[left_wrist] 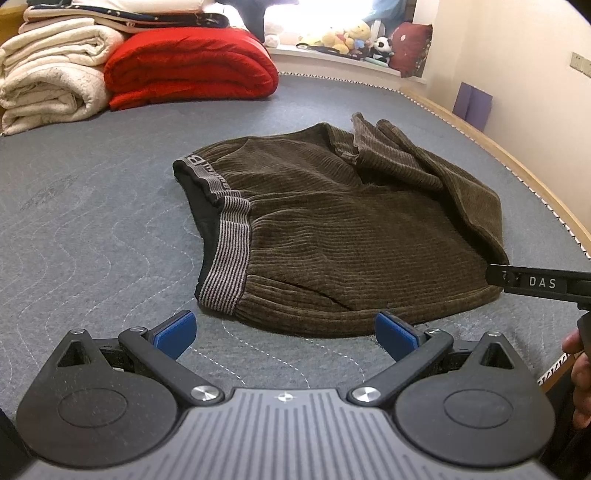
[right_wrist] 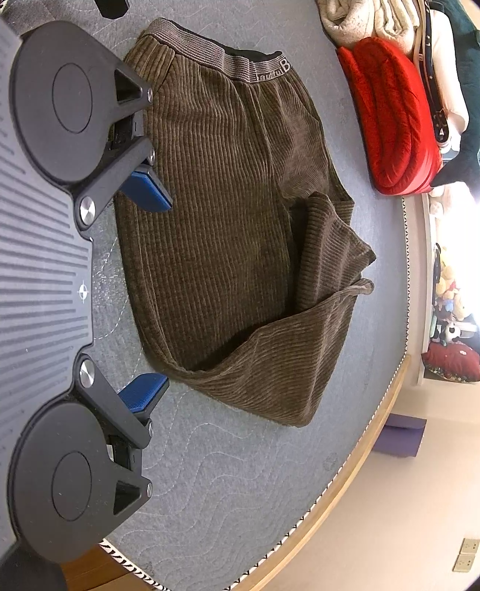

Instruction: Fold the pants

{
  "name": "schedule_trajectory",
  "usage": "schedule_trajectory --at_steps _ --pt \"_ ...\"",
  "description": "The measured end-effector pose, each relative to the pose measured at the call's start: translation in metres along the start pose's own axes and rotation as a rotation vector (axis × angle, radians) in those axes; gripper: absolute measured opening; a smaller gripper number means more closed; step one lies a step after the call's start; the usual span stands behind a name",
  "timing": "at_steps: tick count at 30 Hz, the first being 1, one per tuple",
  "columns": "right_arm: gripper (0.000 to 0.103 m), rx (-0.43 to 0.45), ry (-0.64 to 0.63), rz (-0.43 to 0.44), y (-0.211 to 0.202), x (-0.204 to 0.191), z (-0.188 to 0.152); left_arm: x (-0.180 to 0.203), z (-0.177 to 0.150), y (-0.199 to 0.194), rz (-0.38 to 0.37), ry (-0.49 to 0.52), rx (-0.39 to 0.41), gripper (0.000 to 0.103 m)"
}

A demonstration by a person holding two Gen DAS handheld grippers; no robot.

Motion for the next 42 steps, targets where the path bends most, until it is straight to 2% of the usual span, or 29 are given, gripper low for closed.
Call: schedule_trajectory --at_steps 5,10,13,16,18,19,21,24,28,31,35,38,40,42 --pt "0.095 -0.001 -0.001 -0.001 0.000 0.000 0.000 0.002 0.003 -0.002 -0.024 -0.004 0.017 0.103" --pt "0.095 -0.003 0.027 0.005 0.001 0.000 0.002 0.003 0.005 -0.021 -0.053 0.018 0.150 0.103" --pt "0.087 -0.010 0.057 0.025 0.002 -0.004 0.006 -0.006 0.008 -0.040 -0.030 0.007 0.260 0.103" --pt "0.076 -0.041 0.097 0.047 0.003 -0.015 0.017 -0.016 0.023 -0.052 -0.007 -0.008 0.270 0.103" --pt "0.073 -0.036 0.157 0.089 -0.003 -0.021 0.028 -0.022 0.037 -0.057 0.003 0.016 0.269 0.093" --pt "0.070 -0.018 0.183 0.123 -0.007 -0.023 0.034 -0.026 0.045 -0.056 -0.007 0.025 0.255 0.087" --pt "0.067 0.026 0.182 0.176 -0.016 -0.032 0.040 -0.038 0.057 -0.050 -0.035 0.019 0.215 0.064" --pt "0.065 0.057 0.136 0.229 -0.023 -0.048 0.043 -0.066 0.066 -0.034 -0.063 0.007 0.176 0.045" --pt "0.065 0.058 0.065 0.261 -0.021 -0.064 0.041 -0.107 0.062 0.007 -0.103 -0.081 0.088 0.040" --pt "0.064 0.056 -0.012 0.274 -0.019 -0.073 0.036 -0.131 0.051 0.045 -0.175 -0.173 0.022 0.040" --pt "0.064 0.035 -0.130 0.257 -0.013 -0.085 0.023 -0.154 0.031 0.088 -0.243 -0.296 -0.022 0.040" --pt "0.063 0.001 -0.208 0.291 -0.006 -0.097 0.011 -0.167 0.019 0.114 -0.308 -0.417 -0.098 0.040" --pt "0.063 -0.001 -0.291 0.306 -0.004 -0.107 0.001 -0.168 0.020 0.123 -0.352 -0.443 -0.115 0.040" --pt "0.064 -0.006 -0.378 0.320 -0.001 -0.119 -0.010 -0.165 0.023 0.129 -0.367 -0.423 -0.109 0.042"
Point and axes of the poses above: each gripper's, at about its wrist camera, not at the fingertips, and y roughly the way its jaws point, x to its right, z to its top, the point moved 2 cm from there along y, roughly the way its jaws point, and after that the axes turned 5 degrees about x, right-handed, at the moved point
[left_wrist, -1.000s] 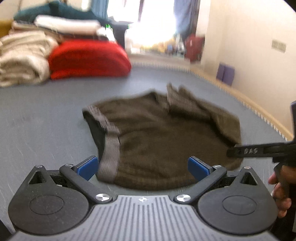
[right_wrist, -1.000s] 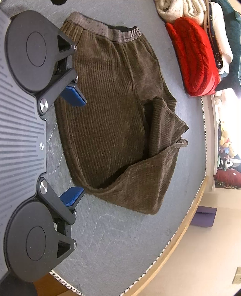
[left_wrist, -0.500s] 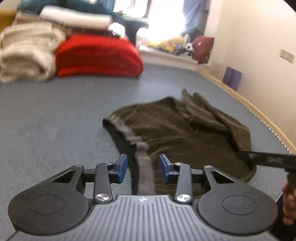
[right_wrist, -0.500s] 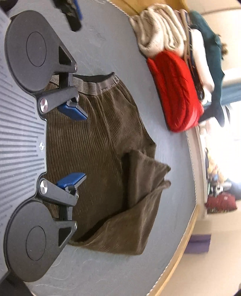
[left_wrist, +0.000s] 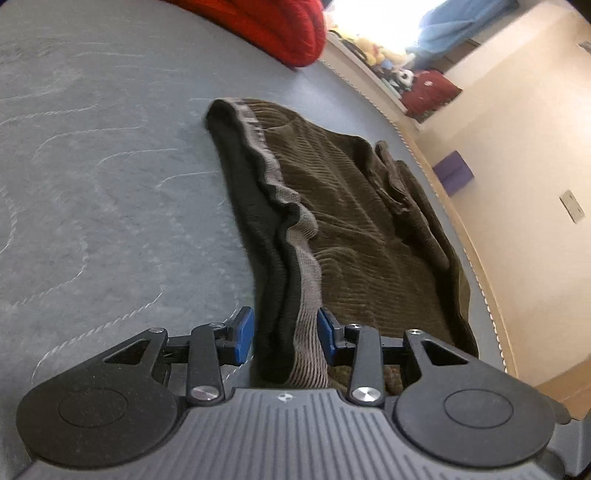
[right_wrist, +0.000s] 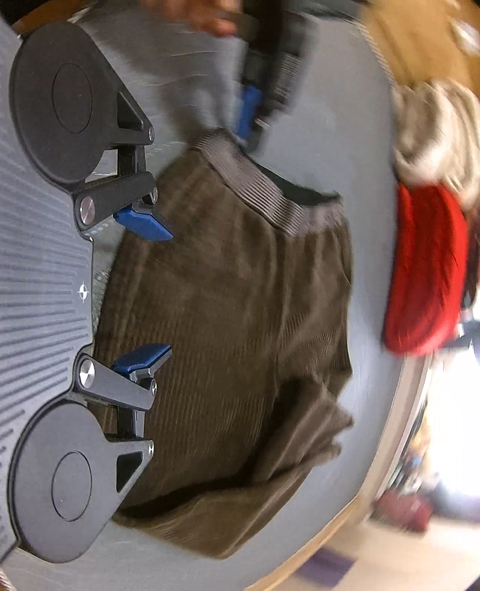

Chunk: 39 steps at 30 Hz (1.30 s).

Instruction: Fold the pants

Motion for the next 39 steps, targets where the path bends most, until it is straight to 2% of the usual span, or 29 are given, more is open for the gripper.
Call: schedule_trajectory --at_steps 4,7,12,16,17,18,20,21,22,25,30,31,32,34,36,37,39 --pt "0.064 -0.025 -0.145 0.045 0.016 -0.025 -0.004 -0.005 0.008 0.015 -0.013 -0.036 -0.003 0.042" --pt "0.064 -0.059 -0.210 0.058 0.029 -0.038 -0.004 -0.013 0.015 0.034 -0.008 -0.082 -0.014 0.047" --pt "0.064 -0.139 -0.236 0.069 0.055 -0.045 -0.005 -0.010 0.031 0.065 -0.048 -0.119 -0.019 0.048" --pt "0.064 -0.116 -0.233 0.066 0.063 -0.046 -0.005 -0.002 0.040 0.080 -0.047 -0.125 -0.035 0.048" --pt "0.058 -0.105 -0.235 0.071 0.063 -0.046 -0.004 0.001 0.041 0.081 -0.037 -0.112 -0.043 0.044" --pt "0.053 -0.096 -0.242 0.078 0.064 -0.046 -0.004 0.002 0.042 0.081 -0.014 -0.093 -0.053 0.028" --pt "0.031 -0.077 -0.272 0.082 0.063 -0.051 -0.003 0.003 0.045 0.076 0.009 -0.047 -0.069 0.021" --pt "0.026 -0.066 -0.287 0.084 0.060 -0.053 -0.003 0.004 0.047 0.071 0.005 -0.032 -0.061 0.018" --pt "0.009 -0.059 -0.294 0.095 0.057 -0.054 -0.002 0.007 0.049 0.063 0.006 -0.002 -0.042 0.017" --pt "0.009 -0.022 -0.320 0.132 0.046 -0.065 0.003 0.015 0.056 0.034 0.018 0.058 0.011 0.014" --pt "0.008 0.030 -0.385 0.179 0.018 -0.096 0.016 0.007 0.070 -0.032 0.067 0.026 0.095 0.010" --pt "0.007 0.048 -0.400 0.198 0.011 -0.107 0.021 0.002 0.073 -0.048 0.096 0.028 0.115 0.009" --pt "0.007 0.059 -0.407 0.216 0.006 -0.116 0.026 -0.004 0.075 -0.063 0.126 0.029 0.130 0.001" --pt "0.007 0.084 -0.420 0.260 -0.005 -0.142 0.035 -0.019 0.083 -0.100 0.239 0.036 0.193 0.000" --pt "0.007 0.099 -0.428 0.278 -0.011 -0.167 0.043 -0.043 0.090 -0.141 0.264 -0.032 0.240 0.000" --pt "0.000 0.102 -0.420 0.286 -0.012 -0.178 0.047 -0.057 0.092 -0.157 0.247 -0.080 0.239 0.000" --pt "0.000 0.130 -0.368 0.437 -0.023 -0.200 0.053 -0.071 0.093 -0.183 0.227 -0.104 0.245 0.000"
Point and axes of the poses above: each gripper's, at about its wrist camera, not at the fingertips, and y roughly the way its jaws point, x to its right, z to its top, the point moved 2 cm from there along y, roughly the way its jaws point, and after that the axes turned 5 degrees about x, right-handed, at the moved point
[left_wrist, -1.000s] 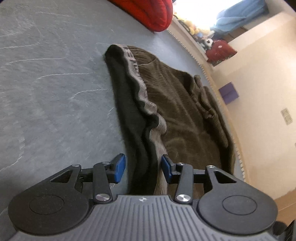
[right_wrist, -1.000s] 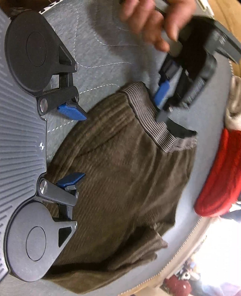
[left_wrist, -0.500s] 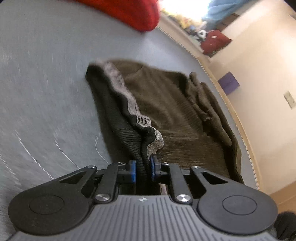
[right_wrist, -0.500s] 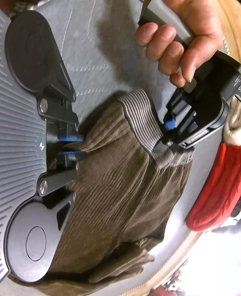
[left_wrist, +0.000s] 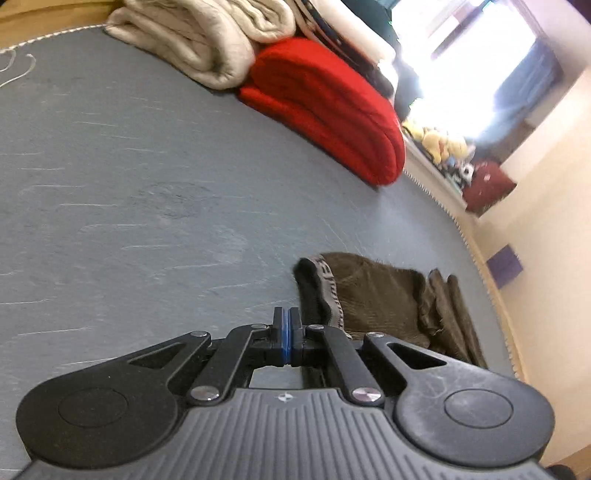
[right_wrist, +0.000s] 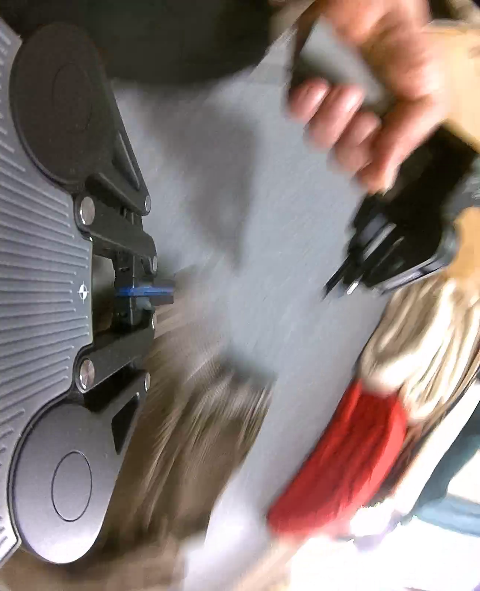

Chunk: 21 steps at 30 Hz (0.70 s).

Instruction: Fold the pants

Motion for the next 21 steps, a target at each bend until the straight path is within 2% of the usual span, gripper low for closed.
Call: schedule_trajectory --at_steps 1,3,4,6,7,9,10,11,12,13,16,17,18,19,21 --pt "0.000 0.010 -0.054 0.035 0.004 -0.022 0.008 -0.003 0.002 -0.006 -0.008 0.005 0.002 0.000" --pt "0.000 -0.013 -0.213 0.014 0.015 -0.061 0.013 -0.004 -0.001 -0.011 -0.053 -0.006 -0.018 0.002" --pt "0.000 -0.024 -0.251 -0.005 0.019 -0.075 0.014 -0.007 -0.003 -0.010 -0.088 -0.018 -0.039 0.003" --pt "0.000 -0.053 -0.261 -0.030 0.024 -0.084 0.013 -0.006 -0.012 -0.004 -0.129 -0.033 -0.059 0.010" --pt "0.002 -0.059 -0.244 -0.041 0.024 -0.084 0.010 -0.006 -0.018 0.004 -0.146 -0.040 -0.072 0.010" --pt "0.007 -0.077 -0.200 -0.082 0.021 -0.071 0.002 -0.004 -0.031 0.023 -0.177 -0.058 -0.104 0.010" --pt "0.013 -0.093 -0.178 -0.109 0.019 -0.059 -0.005 -0.002 -0.038 0.037 -0.198 -0.072 -0.126 0.010" --pt "0.023 -0.109 -0.158 -0.144 0.017 -0.048 -0.012 -0.001 -0.044 0.048 -0.213 -0.082 -0.149 0.013" --pt "0.029 -0.125 -0.137 -0.183 0.014 -0.034 -0.021 0.001 -0.051 0.060 -0.223 -0.088 -0.172 0.021" --pt "0.038 -0.147 -0.108 -0.229 0.010 -0.017 -0.034 0.005 -0.059 0.075 -0.227 -0.083 -0.203 0.023" --pt "0.043 -0.214 -0.036 -0.324 0.007 0.027 -0.063 0.017 -0.071 0.108 -0.226 -0.030 -0.278 0.041" --pt "0.051 -0.241 -0.014 -0.348 0.007 0.040 -0.072 0.022 -0.072 0.118 -0.238 -0.019 -0.287 0.053" --pt "0.057 -0.259 0.011 -0.355 0.007 0.050 -0.081 0.024 -0.072 0.127 -0.249 -0.015 -0.291 0.062" --pt "0.065 -0.273 0.043 -0.348 0.007 0.059 -0.088 0.026 -0.072 0.138 -0.250 -0.019 -0.292 0.065" --pt "0.068 -0.286 0.056 -0.327 0.008 0.069 -0.101 0.027 -0.072 0.156 -0.237 -0.042 -0.302 0.069"
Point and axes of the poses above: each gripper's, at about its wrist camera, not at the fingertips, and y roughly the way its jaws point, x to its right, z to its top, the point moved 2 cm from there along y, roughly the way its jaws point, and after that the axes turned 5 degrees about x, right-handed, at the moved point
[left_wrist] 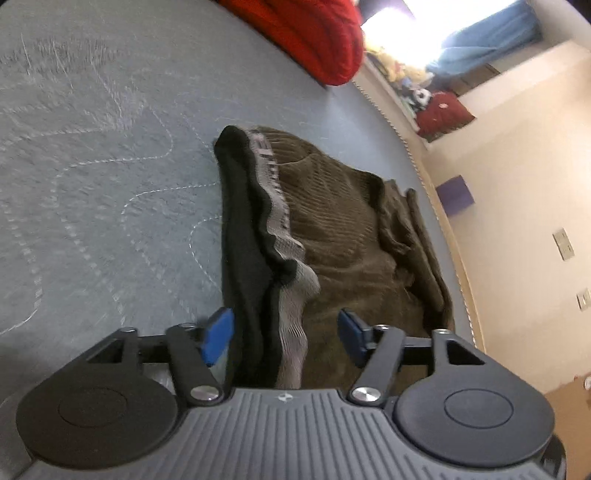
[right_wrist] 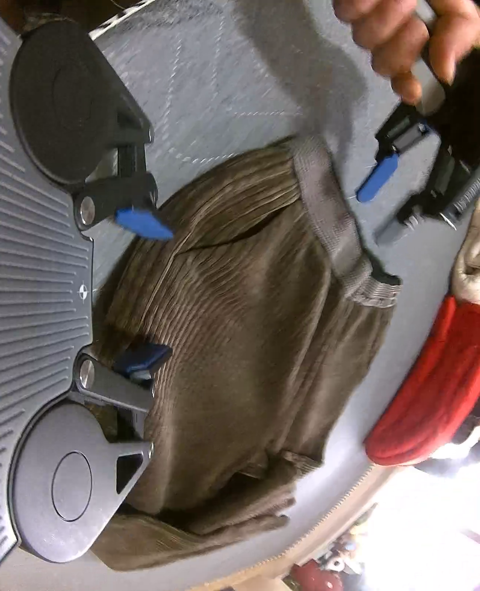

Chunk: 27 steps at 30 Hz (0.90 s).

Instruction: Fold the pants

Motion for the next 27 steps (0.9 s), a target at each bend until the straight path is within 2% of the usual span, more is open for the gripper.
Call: schedule_trajectory --at_steps 3,5,7,10,11,12,13,14,15,16,18,19,21,22,24,25,27 --pt "0.070 0.007 -0.080 0.016 0.007 -0.008 -0.002 -0.008 -0.002 0.022 -0.009 -0.028 -0.037 0.070" --pt "0.070 0.017 -0.154 0.036 0.009 -0.013 0.002 -0.004 -0.003 0.030 -0.034 0.005 -0.015 0.074" --pt "0.070 0.023 -0.233 0.051 0.009 -0.012 0.006 -0.001 -0.004 0.034 -0.049 0.014 -0.008 0.075" --pt "0.070 0.013 -0.287 0.102 0.010 -0.014 0.012 0.002 -0.004 0.038 -0.051 0.033 0.018 0.074" --pt "0.070 0.006 -0.302 0.118 0.009 -0.015 0.014 0.005 -0.005 0.038 -0.035 0.047 0.030 0.068" --pt "0.070 0.001 -0.316 0.136 0.007 -0.019 0.016 0.007 -0.006 0.038 -0.014 0.065 0.037 0.054" --pt "0.070 -0.010 -0.335 0.166 0.006 -0.021 0.017 0.009 -0.007 0.038 0.015 0.091 0.041 0.045" --pt "0.069 -0.024 -0.367 0.183 0.007 -0.025 0.017 0.010 -0.007 0.036 0.026 0.107 0.043 0.030" --pt "0.070 -0.021 -0.413 0.176 0.008 -0.031 0.015 0.010 -0.007 0.034 0.025 0.115 0.049 0.023" --pt "0.067 -0.008 -0.445 0.169 0.007 -0.036 0.014 0.011 -0.006 0.029 0.015 0.119 0.059 0.021" --pt "0.049 -0.005 -0.464 0.174 0.005 -0.040 0.013 0.017 -0.005 0.015 0.014 0.144 0.087 0.016" --pt "0.027 -0.013 -0.441 0.192 0.006 -0.040 0.016 0.022 -0.005 0.006 0.016 0.162 0.104 0.016" --pt "0.013 -0.028 -0.408 0.172 0.007 -0.040 0.020 0.028 -0.005 -0.010 0.011 0.180 0.132 0.012" --pt "0.006 -0.024 -0.385 0.188 0.007 -0.042 0.024 0.029 -0.004 -0.021 0.021 0.189 0.154 0.009" --pt "0.006 0.003 -0.387 0.206 0.001 -0.050 0.029 0.022 0.003 -0.049 0.084 0.163 0.220 0.000" --pt "0.006 0.030 -0.412 0.208 -0.005 -0.058 0.033 0.010 0.009 -0.074 0.130 0.107 0.291 0.000" --pt "0.002 0.061 -0.409 0.224 -0.013 -0.069 0.041 -0.023 0.015 -0.120 0.143 -0.058 0.403 0.000"
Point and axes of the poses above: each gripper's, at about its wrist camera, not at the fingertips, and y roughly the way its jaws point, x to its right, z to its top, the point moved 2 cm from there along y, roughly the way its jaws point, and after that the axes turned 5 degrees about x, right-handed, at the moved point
